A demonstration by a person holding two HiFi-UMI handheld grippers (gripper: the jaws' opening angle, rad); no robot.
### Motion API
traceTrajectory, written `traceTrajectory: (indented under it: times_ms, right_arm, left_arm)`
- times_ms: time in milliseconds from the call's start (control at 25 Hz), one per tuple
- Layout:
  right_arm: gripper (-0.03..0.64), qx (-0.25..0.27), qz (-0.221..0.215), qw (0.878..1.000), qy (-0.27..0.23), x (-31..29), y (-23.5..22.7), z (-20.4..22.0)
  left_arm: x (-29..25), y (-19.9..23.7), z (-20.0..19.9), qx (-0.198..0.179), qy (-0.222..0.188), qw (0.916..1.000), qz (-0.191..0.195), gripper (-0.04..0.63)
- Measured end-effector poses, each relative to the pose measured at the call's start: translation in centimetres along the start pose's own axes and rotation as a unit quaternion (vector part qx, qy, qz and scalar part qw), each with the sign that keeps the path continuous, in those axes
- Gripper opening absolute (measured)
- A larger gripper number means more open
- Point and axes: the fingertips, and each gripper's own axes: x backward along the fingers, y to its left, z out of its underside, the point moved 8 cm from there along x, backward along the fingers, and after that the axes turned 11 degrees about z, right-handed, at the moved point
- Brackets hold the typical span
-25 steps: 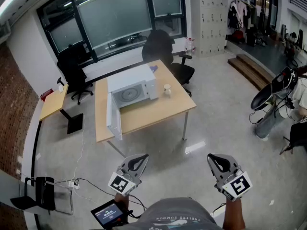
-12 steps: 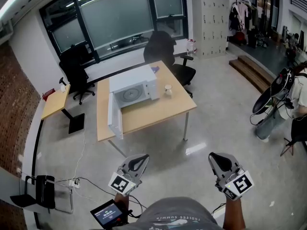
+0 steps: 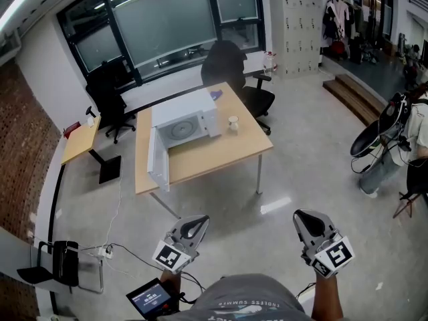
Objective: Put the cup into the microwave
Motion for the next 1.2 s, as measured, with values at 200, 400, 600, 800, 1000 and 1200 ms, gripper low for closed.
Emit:
traceTrajectory:
  times_ms: [200, 400, 600, 800, 1000, 1200]
  right_arm:
    - [0.02, -0.004, 0.002, 1.0, 0.005, 0.9, -3.0, 0.7]
    - [0.02, -0.008, -0.002, 1.0, 0.005, 2.0, -6.0, 1.1]
    - [0.02, -0.015, -0.003, 1.0, 0.006, 3.2, -7.9, 1.5]
    - [0.02, -0.022, -0.007, 1.0, 0.013, 2.6, -9.0, 2.3]
    - [0.02, -0.028, -0.02, 0.999, 0.026, 0.7, -9.2, 3.4]
    - [0.02, -0.031, -0.021, 0.999, 0.037, -2.9, -8.9, 4.2]
  left_arm:
    - [-3.0, -1.2, -0.8, 0.009, 0.004, 0.9999, -0.001, 0.02]
    - [-5.9, -2.2, -0.9, -0.01, 0.006, 0.9999, 0.001, 0.02]
    - [-7.6, -3.7, -1.2, -0.008, 0.011, 0.9999, 0.001, 0.02]
    - [-8.5, -3.7, -1.5, 0.004, 0.019, 0.9998, -0.003, 0.02]
    - [-8.5, -2.6, -0.3, 0.008, 0.028, 0.9995, -0.008, 0.02]
    - [-8.6, 0.5, 1.3, 0.027, 0.031, 0.9991, -0.01, 0.02]
